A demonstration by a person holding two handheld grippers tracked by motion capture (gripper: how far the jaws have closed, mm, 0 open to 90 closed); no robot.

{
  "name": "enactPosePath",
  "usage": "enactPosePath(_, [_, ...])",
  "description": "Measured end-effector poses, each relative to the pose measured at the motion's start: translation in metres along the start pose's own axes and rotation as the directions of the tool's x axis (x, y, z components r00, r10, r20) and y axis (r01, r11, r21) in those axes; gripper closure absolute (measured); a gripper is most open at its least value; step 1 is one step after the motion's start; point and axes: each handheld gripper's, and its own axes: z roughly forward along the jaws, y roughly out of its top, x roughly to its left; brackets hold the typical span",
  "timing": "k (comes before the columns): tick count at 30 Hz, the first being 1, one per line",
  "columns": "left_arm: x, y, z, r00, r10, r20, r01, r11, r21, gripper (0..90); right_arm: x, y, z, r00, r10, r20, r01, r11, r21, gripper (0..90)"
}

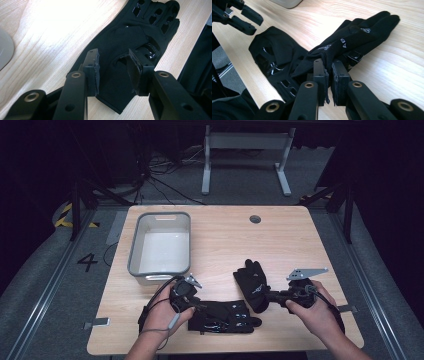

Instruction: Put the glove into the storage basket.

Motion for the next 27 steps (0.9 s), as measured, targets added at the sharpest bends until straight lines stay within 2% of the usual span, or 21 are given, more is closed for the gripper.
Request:
enactPosePath(3, [0.0,0.0,0.001,1.0,0.003,-0.002,-0.003,1.0,0.003,62.7,0.01,-0.003,0.005,0.9997,0.0,-0.023,0.0,0.9999,0.014,83.2])
enactPosePath(5, [-0.001,0.0,0.001,1.0,0.004,-0.001,-0.004,1.0,0.003,62.7,0.016,-0.006,0.009,0.9993,-0.018,-0.033,0.019,0.9995,0.026,82.8])
enactPosePath(12, [-0.005,0.004,0.005,0.9998,0.016,0.009,-0.016,0.9998,0.008,62.6,0.029,-0.018,0.025,0.9975,-0.061,-0.035,0.064,0.9924,0.105,80.5])
enactPosePath(19, [-0.007,0.005,0.009,0.9996,0.023,0.017,-0.023,0.9996,0.018,62.6,0.027,-0.028,0.027,0.9969,-0.069,-0.038,0.074,0.9865,0.146,67.3])
enactPosePath(24, [-0.01,0.008,0.011,0.9992,0.033,0.021,-0.033,0.9993,0.016,62.5,0.022,-0.025,0.019,0.995,-0.094,-0.034,0.097,0.9881,0.119,64.8])
enactPosePath(27, [-0.014,0.01,0.013,0.9985,0.044,0.031,-0.045,0.9989,0.013,62.4,0.016,-0.019,0.015,0.9938,-0.111,-0.008,0.111,0.9883,0.104,63.6])
